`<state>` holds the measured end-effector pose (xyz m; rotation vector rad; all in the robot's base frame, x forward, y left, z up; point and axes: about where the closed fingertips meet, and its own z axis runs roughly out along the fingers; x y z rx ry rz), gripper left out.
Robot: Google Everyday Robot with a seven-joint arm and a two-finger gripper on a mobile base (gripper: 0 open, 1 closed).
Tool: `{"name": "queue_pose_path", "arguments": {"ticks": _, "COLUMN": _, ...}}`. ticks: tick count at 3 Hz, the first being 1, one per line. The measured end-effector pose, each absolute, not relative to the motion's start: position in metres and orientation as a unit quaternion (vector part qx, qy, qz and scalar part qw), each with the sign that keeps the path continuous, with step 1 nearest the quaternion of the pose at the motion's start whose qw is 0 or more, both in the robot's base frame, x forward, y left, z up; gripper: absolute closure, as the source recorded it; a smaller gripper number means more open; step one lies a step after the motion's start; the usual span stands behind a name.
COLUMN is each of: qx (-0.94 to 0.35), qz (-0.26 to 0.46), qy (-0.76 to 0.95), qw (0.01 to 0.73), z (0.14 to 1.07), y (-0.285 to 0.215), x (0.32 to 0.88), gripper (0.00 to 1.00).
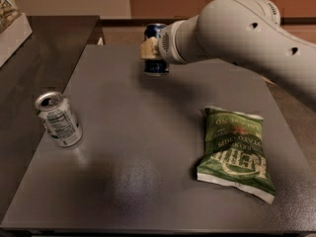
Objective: Place pepsi can upright
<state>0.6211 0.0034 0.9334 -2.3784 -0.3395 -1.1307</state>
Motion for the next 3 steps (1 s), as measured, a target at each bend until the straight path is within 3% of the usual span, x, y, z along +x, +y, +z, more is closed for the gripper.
{"name": "queue_pose_path", "arguments": {"ticks": 3, "qx": -0.808, "qz": -0.484, "qy": -0.217, "qw": 0.256, "z": 0.915, "y": 0.014, "x": 0.614, "gripper": 1.0}}
